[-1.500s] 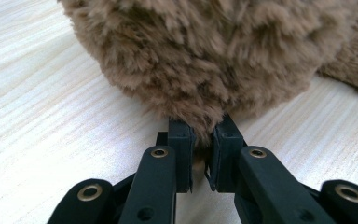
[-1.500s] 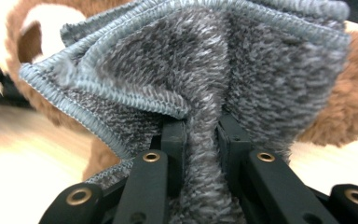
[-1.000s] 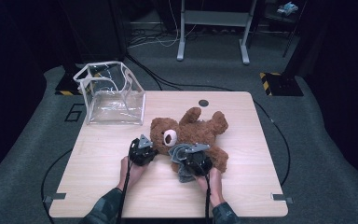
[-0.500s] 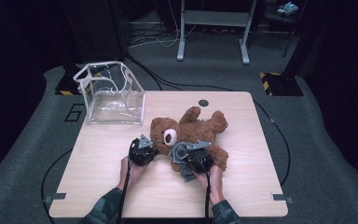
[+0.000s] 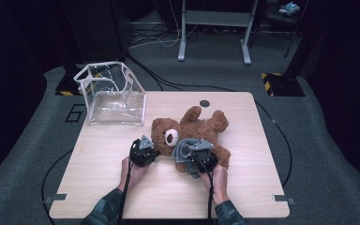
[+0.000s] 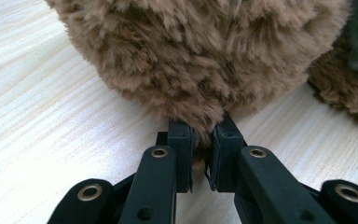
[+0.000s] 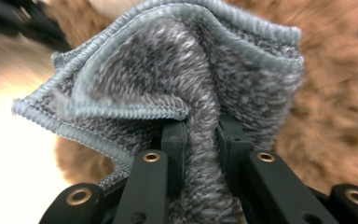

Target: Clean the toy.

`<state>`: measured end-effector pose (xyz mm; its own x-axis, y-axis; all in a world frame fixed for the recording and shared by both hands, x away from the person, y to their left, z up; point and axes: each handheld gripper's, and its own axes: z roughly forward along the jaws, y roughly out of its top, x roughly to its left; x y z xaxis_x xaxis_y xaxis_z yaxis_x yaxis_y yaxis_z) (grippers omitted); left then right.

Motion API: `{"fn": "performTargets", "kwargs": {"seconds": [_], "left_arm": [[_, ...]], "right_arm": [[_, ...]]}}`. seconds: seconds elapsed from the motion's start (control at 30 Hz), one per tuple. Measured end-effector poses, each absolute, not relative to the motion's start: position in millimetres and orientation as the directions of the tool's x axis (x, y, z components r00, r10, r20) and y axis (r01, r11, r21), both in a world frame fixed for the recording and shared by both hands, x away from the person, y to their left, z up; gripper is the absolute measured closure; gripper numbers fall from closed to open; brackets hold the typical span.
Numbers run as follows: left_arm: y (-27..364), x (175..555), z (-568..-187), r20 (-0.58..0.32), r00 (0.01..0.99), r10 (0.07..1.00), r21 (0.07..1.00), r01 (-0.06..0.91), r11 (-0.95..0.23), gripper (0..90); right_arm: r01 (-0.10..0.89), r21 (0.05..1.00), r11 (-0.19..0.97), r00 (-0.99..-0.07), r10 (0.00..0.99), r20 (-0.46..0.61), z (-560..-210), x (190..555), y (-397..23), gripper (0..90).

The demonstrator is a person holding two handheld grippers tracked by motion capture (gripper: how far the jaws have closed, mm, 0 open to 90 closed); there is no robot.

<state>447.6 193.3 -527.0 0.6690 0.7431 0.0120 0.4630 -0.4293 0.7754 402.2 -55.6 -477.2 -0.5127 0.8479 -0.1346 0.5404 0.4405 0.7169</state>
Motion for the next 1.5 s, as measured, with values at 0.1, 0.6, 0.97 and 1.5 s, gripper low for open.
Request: {"fn": "performTargets", "kwargs": {"seconds": [0.1, 0.6, 0.97, 1.5], "left_arm": [[193, 448, -527, 0.011, 0.668, 0.744, 0.775, 0.464, -0.428, 81.3], [194, 448, -527, 0.005, 0.669, 0.743, 0.773, 0.469, -0.427, 81.3], [194, 448, -527, 0.007, 0.665, 0.746, 0.777, 0.466, -0.423, 81.2], [194, 449, -527, 0.005, 0.669, 0.744, 0.774, 0.469, -0.426, 81.3]], "right_arm": [[0.545, 0.693, 0.473, -0.505, 0.844, -0.179, -485, 404, -51, 76.4], [0.617, 0.702, 0.355, -0.370, 0.919, -0.140, -479, 386, -120, 76.3], [0.542, 0.729, 0.418, -0.499, 0.858, -0.121, -470, 397, -75, 76.1], [0.655, 0.688, 0.314, -0.335, 0.936, -0.109, -482, 382, -146, 76.3]]}}
